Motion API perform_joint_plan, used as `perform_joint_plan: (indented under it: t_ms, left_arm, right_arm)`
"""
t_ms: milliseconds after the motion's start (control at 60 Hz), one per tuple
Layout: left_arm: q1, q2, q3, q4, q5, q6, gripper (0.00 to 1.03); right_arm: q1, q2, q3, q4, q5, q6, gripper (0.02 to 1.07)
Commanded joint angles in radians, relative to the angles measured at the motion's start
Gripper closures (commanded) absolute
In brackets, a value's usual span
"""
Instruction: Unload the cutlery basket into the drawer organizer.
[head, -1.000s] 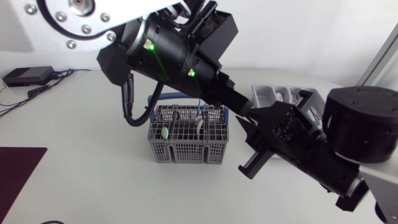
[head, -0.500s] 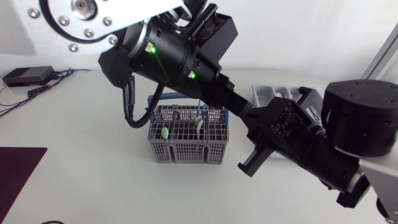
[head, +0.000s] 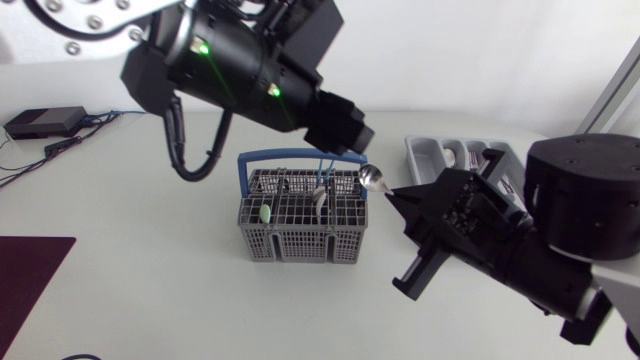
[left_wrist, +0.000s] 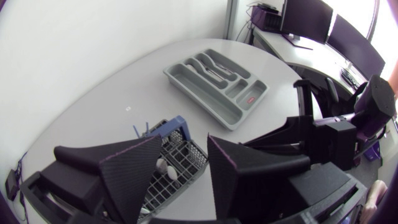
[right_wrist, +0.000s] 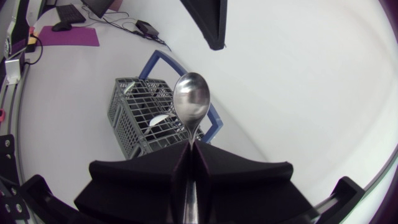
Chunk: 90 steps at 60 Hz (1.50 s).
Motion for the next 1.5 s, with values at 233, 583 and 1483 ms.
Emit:
perform_joint_plan:
  t_ms: [233, 583, 1483]
  left_arm:
    - [0.190, -0.147, -0.046, -0.031, 0.001, 0.065, 0.23]
    - [0.240, -0.183, -0.230, -0.050, 0.024, 0.111, 0.23]
    - [0.224, -0.158, -0.365, -0.050, 0.026, 0.240, 0.20]
  right_arm:
    - [-0.276, -0.150, -0.064, -0.180, -0.361, -0.124, 0.97]
    - [-0.715, -0.075, -0.097, -0.289, -0.751, -0.451, 0.97]
    - [-1.356, 0.824, 0.305, -0.380, -0.909, -1.338, 1.01]
